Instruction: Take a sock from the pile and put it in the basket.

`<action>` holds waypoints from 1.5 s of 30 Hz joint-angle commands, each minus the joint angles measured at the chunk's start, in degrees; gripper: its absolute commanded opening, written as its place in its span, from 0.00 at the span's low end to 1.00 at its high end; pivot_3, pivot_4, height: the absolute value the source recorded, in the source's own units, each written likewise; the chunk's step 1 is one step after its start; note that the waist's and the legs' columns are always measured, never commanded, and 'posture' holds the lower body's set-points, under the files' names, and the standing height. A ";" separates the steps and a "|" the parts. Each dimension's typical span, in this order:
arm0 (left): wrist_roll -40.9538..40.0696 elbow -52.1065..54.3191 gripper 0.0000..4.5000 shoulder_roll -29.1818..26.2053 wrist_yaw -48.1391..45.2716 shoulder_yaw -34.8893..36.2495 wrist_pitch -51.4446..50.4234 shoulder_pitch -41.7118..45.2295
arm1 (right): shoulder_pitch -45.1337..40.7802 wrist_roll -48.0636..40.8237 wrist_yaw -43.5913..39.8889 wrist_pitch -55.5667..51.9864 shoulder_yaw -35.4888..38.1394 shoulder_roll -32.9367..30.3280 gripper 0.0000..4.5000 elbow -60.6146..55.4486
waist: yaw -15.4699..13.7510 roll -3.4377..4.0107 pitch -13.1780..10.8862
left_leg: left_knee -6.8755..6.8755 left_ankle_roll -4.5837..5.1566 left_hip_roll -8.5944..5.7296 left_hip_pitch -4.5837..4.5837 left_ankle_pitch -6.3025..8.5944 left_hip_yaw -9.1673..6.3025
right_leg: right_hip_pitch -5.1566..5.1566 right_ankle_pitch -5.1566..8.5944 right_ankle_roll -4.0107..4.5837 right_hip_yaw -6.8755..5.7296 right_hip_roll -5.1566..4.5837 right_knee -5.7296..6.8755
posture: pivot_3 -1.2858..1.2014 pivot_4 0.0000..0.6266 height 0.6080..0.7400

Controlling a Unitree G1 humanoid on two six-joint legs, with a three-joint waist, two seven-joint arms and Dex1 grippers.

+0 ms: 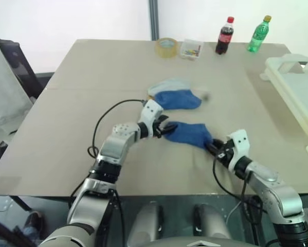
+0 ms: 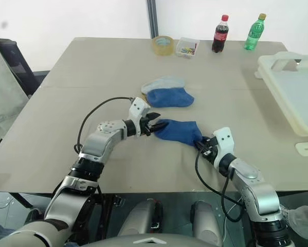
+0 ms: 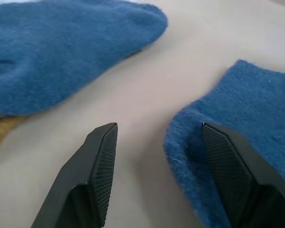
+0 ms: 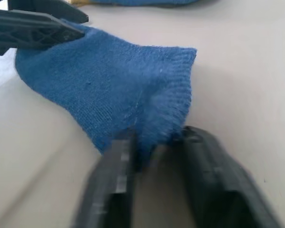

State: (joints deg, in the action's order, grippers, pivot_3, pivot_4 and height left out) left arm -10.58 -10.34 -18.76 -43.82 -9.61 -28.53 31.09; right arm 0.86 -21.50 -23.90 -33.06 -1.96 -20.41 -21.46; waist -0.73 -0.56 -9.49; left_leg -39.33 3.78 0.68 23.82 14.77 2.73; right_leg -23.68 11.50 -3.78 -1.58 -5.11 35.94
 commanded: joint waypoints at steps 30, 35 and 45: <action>-6.42 17.37 0.67 -5.06 -2.62 -0.35 -7.65 -5.09 | 12.62 -13.31 -18.54 2.87 22.58 -17.56 0.76 -12.64 | -0.32 0.01 0.01 | 0.00 0.01 0.22 0.01 0.01 -0.01 | 0.00 0.14 0.20 -0.01 0.00 -0.02 | 0.52 0.24 1.00; -0.93 4.32 0.67 0.63 3.90 -1.03 0.94 5.38 | 10.73 -18.25 -20.29 2.77 23.61 -17.68 0.76 -14.04 | -0.52 -0.03 -0.01 | -0.05 0.01 0.13 0.00 0.00 -0.05 | 0.09 0.14 0.19 -0.01 0.00 -0.04 | 0.52 0.24 1.00; 13.59 -24.56 0.67 9.39 11.78 -7.88 21.13 19.90 | 10.67 -20.38 -19.80 2.03 22.74 -18.55 0.76 -16.54 | -0.36 -0.13 -0.07 | 0.01 0.04 -0.09 0.09 0.02 -0.05 | 0.06 0.01 -0.04 -0.01 0.01 -0.13 | 0.52 0.24 1.00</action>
State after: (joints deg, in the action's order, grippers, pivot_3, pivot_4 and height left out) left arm 0.38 -30.98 -10.21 -33.92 -16.55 -12.27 48.13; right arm 11.63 -41.44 -44.05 -31.20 20.23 -38.11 -36.24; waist -1.09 -0.69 -9.56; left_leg -39.32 3.82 0.59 23.91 14.79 2.67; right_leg -23.62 11.51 -3.83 -1.59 -5.11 35.81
